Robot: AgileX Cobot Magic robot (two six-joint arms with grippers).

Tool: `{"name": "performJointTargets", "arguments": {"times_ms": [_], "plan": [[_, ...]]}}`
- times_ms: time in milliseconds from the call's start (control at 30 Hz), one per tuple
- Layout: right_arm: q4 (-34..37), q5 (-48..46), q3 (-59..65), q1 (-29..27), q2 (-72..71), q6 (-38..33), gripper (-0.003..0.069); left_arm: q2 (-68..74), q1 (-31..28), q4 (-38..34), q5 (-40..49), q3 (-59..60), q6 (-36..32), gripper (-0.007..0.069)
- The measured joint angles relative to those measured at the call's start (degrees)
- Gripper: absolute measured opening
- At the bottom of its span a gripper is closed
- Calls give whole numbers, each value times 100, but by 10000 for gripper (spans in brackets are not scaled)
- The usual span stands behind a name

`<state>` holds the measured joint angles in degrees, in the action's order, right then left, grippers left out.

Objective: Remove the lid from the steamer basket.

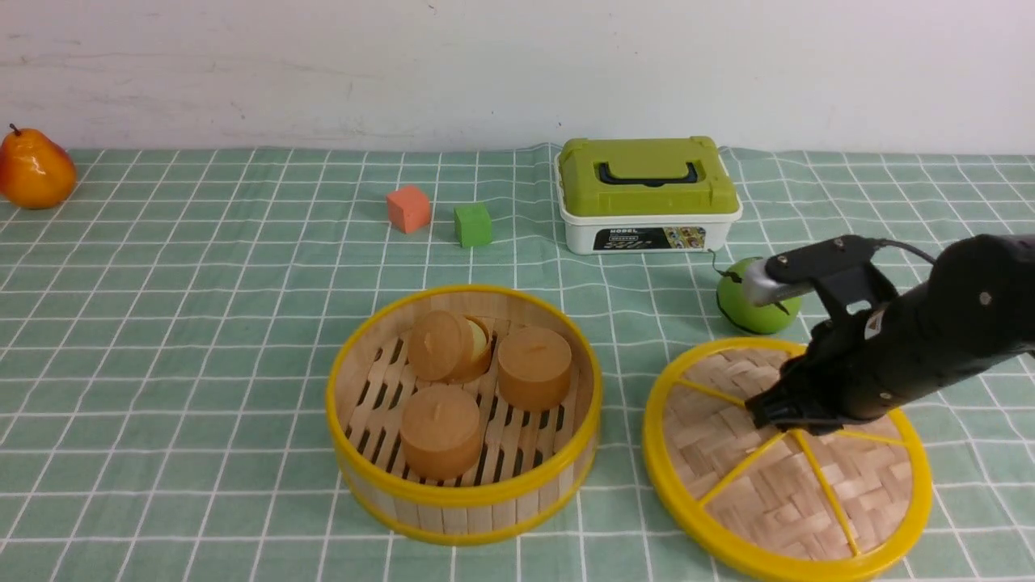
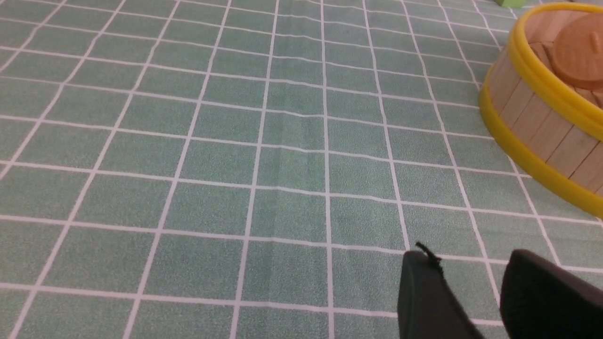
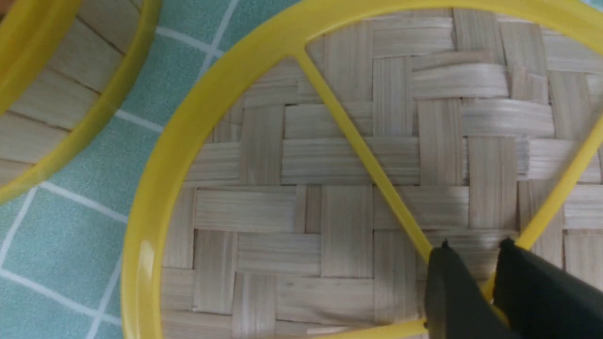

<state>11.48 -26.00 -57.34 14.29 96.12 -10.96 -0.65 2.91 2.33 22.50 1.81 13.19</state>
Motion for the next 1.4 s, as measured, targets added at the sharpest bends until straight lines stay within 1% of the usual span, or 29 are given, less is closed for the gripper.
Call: {"name": "performJointTargets", "arguments": {"times_ms": [100, 133, 233, 333, 367, 467, 500, 533, 567, 600, 633, 667, 700, 800, 1067, 1167, 1400], "plan": [[55, 48, -22, 0, 99, 0, 201, 0, 0, 0, 0, 0, 0, 239], [55, -34, -77, 0, 52, 0, 232, 0, 0, 0, 0, 0, 0, 239], [55, -378, -293, 0, -302, 0, 295, 0, 0, 0, 0, 0, 0, 239], [41, -646, -412, 0, -1099, 0, 302, 0, 0, 0, 0, 0, 0, 239], [18, -728, -424, 0, -1466, 0, 292, 0, 0, 0, 0, 0, 0, 239], [-107, -867, -343, 0, -2641, 0, 213, 0, 0, 0, 0, 0, 0, 239], [-111, -867, -330, 0, -2721, 0, 198, 0, 0, 0, 0, 0, 0, 239], [-122, -898, -198, 0, -3281, 0, 142, 0, 0, 0, 0, 0, 0, 239], [-123, -914, -122, 0, -3517, 0, 116, 0, 0, 0, 0, 0, 0, 239], [-123, -940, 59, 0, -3975, 0, 64, 0, 0, 0, 0, 0, 0, 239], [-123, -946, 163, 0, -4195, 0, 47, 0, 0, 0, 0, 0, 0, 239], [-103, -981, 417, 0, -4682, 21, 3, 0, 0, 0, 0, 0, 0, 239], [-91, -987, 565, 0, -4939, 42, -8, 0, 0, 0, 0, 0, 0, 239], [-71, -1039, 1055, 0, -5771, 135, -20, 0, 0, 0, 0, 0, 0, 239], [-76, -1185, 1581, 0, -6709, 153, -18, 0, 0, 0, 0, 0, 0, 239], [-76, -1349, 1632, 0, -6810, 153, -16, 0, 0, 0, 0, 0, 0, 239], [-93, -1377, 1632, 0, -6821, 153, -12, 0, 0, 0, 0, 0, 0, 239]]}}
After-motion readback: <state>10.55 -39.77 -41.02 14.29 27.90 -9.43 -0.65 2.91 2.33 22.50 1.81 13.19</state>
